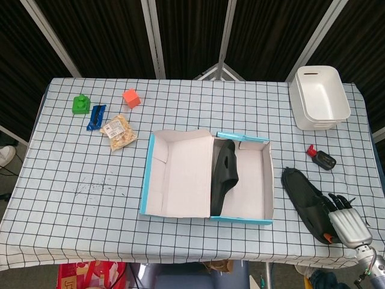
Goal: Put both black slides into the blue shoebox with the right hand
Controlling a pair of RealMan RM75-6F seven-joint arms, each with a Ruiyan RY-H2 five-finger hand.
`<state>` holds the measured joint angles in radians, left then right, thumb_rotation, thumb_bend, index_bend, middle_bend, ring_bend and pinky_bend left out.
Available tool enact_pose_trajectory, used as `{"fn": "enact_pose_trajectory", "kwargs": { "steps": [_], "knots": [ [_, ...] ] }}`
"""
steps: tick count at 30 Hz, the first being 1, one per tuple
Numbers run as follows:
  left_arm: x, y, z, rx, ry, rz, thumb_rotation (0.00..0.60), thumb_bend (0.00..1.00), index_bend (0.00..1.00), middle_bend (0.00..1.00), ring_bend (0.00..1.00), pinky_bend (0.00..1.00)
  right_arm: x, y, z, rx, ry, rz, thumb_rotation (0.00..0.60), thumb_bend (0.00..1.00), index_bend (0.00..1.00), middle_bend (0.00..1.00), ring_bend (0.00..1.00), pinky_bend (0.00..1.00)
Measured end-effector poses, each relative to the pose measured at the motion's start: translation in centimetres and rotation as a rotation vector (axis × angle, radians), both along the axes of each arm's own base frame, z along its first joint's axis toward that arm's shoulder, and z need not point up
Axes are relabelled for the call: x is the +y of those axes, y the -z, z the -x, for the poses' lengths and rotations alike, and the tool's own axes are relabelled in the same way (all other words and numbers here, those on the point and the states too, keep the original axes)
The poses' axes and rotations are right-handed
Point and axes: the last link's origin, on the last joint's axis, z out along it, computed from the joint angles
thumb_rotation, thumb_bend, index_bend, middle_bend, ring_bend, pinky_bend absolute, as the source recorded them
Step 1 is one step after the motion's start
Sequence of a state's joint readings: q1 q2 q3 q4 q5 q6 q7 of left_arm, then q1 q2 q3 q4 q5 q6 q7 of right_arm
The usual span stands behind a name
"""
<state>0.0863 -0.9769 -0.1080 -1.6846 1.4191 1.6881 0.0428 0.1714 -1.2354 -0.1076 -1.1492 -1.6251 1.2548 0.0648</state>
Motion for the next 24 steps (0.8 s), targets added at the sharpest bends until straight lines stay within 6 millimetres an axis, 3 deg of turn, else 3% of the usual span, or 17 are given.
{"fn": "enact_pose_trajectory", "kwargs": {
  "steps": [7,12,24],
  "knots": [
    [0.0,-0.1,0.0,0.000,0.001,-0.005,0.600,0.37,0.01,0.00,0.00,0.03,-0.8,0.4,0.0,0.009,-0.001,0.002,0.600,0.18,0.09,0.15,0.09,0.12],
    [0.0,0.0,0.0,0.002,-0.001,-0.008,0.600,0.37,0.01,0.00,0.00,0.03,-1.4,0.2,0.1,0.026,-0.002,0.003,0.600,0.18,0.16,0.15,0.09,0.12],
    [0.1,0.2,-0.1,0.011,-0.004,-0.008,0.600,0.37,0.01,0.00,0.00,0.03,-1.3,0.1,0.8,0.061,0.011,-0.018,0.600,0.18,0.20,0.15,0.09,0.12]
  ]
}}
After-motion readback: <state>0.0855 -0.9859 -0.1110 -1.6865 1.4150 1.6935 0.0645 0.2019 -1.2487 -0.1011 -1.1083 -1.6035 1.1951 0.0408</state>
